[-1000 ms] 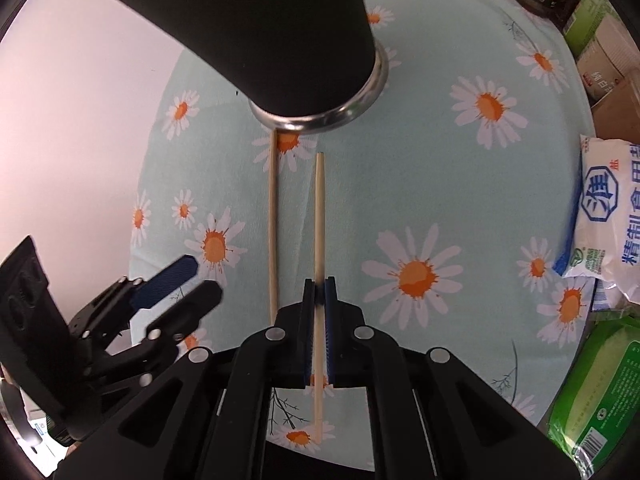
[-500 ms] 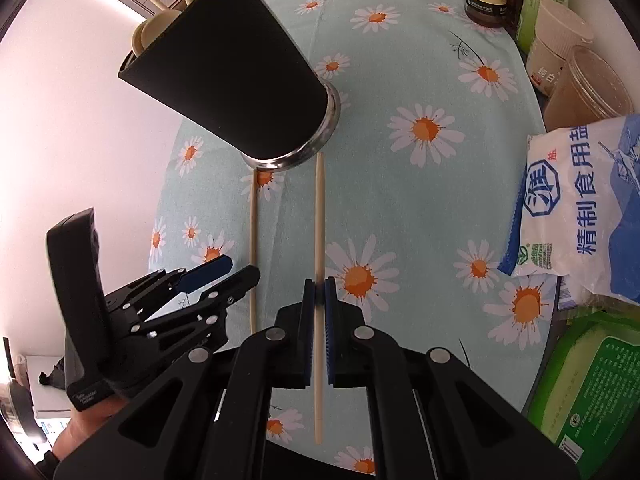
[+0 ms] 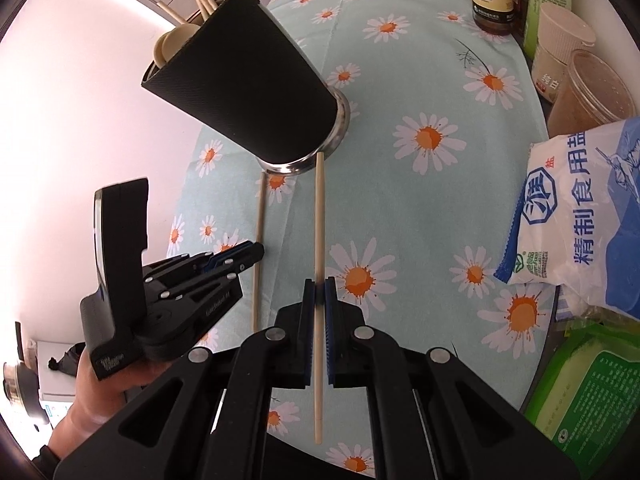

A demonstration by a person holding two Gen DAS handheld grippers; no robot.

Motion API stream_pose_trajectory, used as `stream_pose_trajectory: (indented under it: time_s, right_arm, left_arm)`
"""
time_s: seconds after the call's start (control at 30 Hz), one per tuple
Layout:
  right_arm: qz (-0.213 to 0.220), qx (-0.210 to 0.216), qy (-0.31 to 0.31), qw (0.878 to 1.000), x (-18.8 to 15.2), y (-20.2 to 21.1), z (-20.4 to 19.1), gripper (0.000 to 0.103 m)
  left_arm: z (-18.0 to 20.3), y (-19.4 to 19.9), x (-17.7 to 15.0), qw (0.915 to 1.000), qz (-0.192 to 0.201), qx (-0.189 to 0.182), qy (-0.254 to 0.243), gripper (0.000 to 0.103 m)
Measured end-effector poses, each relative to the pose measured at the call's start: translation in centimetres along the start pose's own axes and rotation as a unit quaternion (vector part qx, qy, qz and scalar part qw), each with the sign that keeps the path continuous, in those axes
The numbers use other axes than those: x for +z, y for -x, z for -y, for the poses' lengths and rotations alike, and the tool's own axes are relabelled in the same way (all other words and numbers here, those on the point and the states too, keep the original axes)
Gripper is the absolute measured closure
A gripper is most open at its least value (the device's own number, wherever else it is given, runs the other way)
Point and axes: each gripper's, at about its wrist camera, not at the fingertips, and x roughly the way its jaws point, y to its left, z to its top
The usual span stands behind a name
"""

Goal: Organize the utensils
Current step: 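Lift chopstick with right tool while left gripper closes on the last chopstick, then carry chopstick with left tool while right tool carries its chopstick over the holder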

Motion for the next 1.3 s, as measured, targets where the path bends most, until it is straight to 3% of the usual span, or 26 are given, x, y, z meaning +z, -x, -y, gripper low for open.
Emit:
stream_pose_trajectory:
  time_s: [0.5,1.07,1.3]
  right_arm:
    - [0.000,0.004,0.016,1.000,-0.5,-0.4,-2.1,0.098]
    - [0.046,-0.010,0.021,0.999,0.3,-0.1,-7.5,0.098]
    - [0.101,0.013,0.025,0.994,0.9,1.7,-9.5,0.098]
  left_arm:
    - [-2.3,1.8,-2.5,0.9978,0.010,-0.049,0.044,0.099]
    - [-6.3,10.0,-4.2,0.9866,0.114,-0.117,0.003,0.099]
    - [-7.4,13.4,-3.5,0.9761,0.157,-0.147,-0.029,0.099]
